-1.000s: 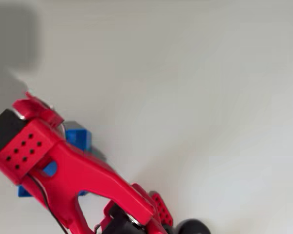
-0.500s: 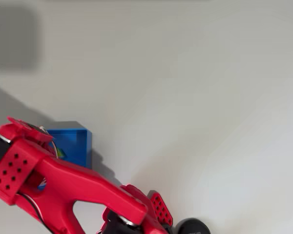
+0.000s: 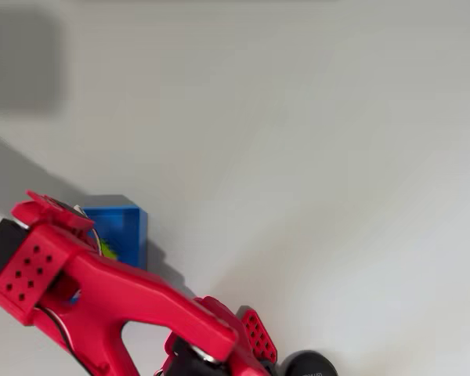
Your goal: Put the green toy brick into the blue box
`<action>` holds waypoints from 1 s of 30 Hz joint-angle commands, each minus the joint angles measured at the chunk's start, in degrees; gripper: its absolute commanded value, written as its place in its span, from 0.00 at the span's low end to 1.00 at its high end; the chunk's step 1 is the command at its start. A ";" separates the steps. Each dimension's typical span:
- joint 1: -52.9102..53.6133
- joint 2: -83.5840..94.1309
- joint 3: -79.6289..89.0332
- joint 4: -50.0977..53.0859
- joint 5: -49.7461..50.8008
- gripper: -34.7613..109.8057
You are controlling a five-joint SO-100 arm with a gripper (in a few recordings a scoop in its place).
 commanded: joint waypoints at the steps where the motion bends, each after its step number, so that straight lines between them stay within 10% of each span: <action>1: 1.85 4.13 -3.25 0.62 0.18 0.45; 9: 15.38 4.83 -14.24 5.27 -4.22 0.24; 30: 55.20 5.62 -9.40 -4.66 -19.25 0.24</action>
